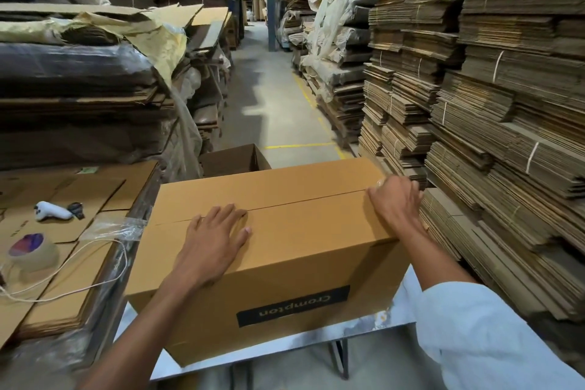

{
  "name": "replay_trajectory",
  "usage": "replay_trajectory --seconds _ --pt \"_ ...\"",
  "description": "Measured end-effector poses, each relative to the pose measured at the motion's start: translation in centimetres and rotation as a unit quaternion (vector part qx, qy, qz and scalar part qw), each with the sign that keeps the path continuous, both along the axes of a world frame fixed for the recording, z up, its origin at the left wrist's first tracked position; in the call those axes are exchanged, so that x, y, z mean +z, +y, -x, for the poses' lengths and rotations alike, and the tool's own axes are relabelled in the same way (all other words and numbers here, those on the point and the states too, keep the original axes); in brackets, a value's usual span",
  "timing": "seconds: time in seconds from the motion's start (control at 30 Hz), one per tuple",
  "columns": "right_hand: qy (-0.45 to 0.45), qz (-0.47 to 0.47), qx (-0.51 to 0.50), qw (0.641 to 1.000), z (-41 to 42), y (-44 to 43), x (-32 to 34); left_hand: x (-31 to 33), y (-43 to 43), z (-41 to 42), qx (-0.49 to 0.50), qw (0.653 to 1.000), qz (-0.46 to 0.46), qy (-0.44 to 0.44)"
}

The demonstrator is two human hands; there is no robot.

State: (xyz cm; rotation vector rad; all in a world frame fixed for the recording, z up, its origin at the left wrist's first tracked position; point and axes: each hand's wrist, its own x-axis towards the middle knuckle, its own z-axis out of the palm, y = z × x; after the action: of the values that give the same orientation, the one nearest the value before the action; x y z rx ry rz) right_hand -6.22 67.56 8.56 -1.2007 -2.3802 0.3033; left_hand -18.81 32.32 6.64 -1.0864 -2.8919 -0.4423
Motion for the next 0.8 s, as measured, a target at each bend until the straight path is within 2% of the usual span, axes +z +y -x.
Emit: replay_trajectory --seconds 0.23,0.33,0.43,0.57,0.7,0.8 --pt "-0.023 0.045 -0.010 0.999 1.1 -0.7 1.3 -0.1 -0.3 -0.5 -0.003 1.000 -0.004 -0.007" --pt "-0.040 0.060 0.020 0.997 1.2 -0.3 2.1 -0.1 -0.4 -0.5 -0.003 1.000 -0.006 -0.010" --pt "-0.029 0.100 0.019 0.994 0.1 2.8 3.0 -0.1 -0.4 -0.1 0.000 1.000 -0.008 -0.012" --pt "-0.035 0.098 0.000 0.995 -3.3 8.0 3.9 -0.4 -0.2 -0.1 -0.005 1.000 -0.011 -0.010" --pt "-0.041 0.088 0.024 0.995 -5.2 10.0 2.4 -0.4 0.0 -0.2 -0.010 1.000 -0.010 -0.006" --pt "-0.005 0.099 0.023 0.995 -5.0 10.3 0.9 -0.4 -0.1 -0.2 -0.008 1.000 -0.016 -0.010"
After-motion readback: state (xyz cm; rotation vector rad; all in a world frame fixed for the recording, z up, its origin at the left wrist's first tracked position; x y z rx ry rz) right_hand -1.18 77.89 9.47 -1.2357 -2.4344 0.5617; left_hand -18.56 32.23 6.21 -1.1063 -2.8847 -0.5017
